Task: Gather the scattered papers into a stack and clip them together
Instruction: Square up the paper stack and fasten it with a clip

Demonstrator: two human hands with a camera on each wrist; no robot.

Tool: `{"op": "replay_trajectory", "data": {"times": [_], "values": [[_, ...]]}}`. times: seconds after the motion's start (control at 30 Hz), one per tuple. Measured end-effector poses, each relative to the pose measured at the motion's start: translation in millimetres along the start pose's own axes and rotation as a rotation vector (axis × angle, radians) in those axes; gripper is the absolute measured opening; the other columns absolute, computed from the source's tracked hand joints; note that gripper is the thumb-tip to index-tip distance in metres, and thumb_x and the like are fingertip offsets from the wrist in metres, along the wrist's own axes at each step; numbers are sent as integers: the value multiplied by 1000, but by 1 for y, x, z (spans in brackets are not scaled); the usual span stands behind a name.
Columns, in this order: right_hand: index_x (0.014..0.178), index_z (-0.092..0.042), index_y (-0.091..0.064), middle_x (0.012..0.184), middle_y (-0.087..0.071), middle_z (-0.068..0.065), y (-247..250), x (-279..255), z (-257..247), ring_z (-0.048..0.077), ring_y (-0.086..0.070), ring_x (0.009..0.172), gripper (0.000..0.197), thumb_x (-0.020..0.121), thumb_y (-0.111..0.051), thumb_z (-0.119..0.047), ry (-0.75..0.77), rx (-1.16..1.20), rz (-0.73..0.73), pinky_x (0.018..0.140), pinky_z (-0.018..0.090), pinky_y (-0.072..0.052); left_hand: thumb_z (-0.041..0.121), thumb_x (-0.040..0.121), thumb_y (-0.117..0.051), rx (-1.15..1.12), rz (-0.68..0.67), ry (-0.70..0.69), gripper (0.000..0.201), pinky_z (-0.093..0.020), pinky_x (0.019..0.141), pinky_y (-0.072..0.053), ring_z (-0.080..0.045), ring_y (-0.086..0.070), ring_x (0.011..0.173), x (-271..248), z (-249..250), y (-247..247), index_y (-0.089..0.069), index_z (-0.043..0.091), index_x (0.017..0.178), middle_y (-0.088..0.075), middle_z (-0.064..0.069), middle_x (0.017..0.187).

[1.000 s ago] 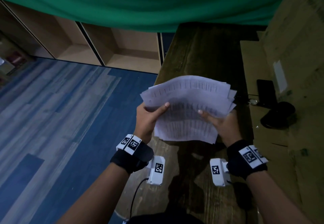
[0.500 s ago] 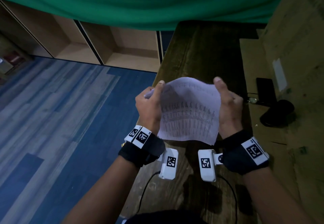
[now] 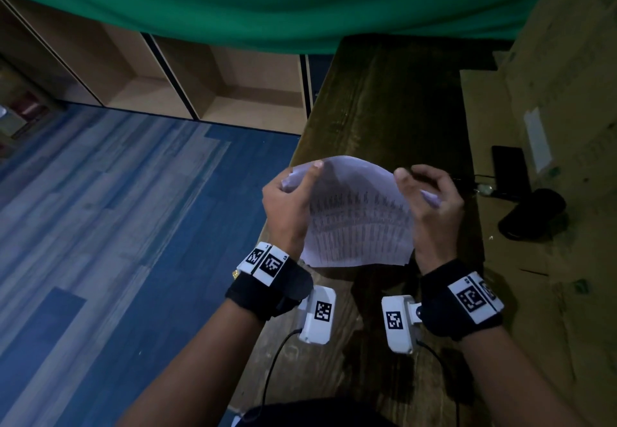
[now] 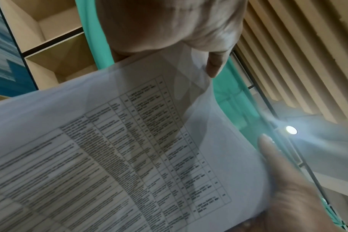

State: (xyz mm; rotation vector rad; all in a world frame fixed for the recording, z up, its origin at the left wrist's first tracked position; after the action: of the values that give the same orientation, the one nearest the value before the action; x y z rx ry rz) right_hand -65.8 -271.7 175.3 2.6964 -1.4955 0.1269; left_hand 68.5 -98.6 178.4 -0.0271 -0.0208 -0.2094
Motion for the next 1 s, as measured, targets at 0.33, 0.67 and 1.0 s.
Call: {"op": "replay_trajectory", "data": {"times": [0.33, 0.67, 1.0], "values": [[66, -40, -55, 64, -55, -24, 10, 20, 0, -17, -59, 68, 40, 73, -80, -10, 238, -287, -157, 63, 4, -44, 38, 76, -78, 515, -450, -222, 18, -33, 71, -57, -9, -72, 78, 5, 54, 0, -79, 22, 84, -77, 6, 80], [115, -27, -63, 99, -68, -12, -5, 19, -37, -2, -62, 95, 49, 68, -78, -33, 335, -390, -419, 86, 22, -51, 35, 80, -74, 818, -569, -353, 28, -33, 51, -40, 6, -53, 51, 12, 49, 12, -64, 22, 57, -47, 7, 48], [114, -10, -62, 104, -74, 0, 71, 21, 86, 17, -70, 96, 104, 27, -93, -57, -479, 69, -400, 86, 38, -57, -7, 80, -69, 107, -468, 100, 30, -20, 76, -57, -6, -72, 82, 25, -27, 68, -82, 20, 83, -80, 6, 87]]}}
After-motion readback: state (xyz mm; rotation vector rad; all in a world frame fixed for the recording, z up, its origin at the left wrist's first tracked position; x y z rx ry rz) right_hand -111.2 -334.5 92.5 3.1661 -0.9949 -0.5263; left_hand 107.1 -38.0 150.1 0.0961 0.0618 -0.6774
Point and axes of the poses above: each hand's wrist, its own x-axis towards the middle knuckle, its own y-axis out of the back of the hand, z = x × y, the point moved 5 cm from there along x, towards the middle knuckle
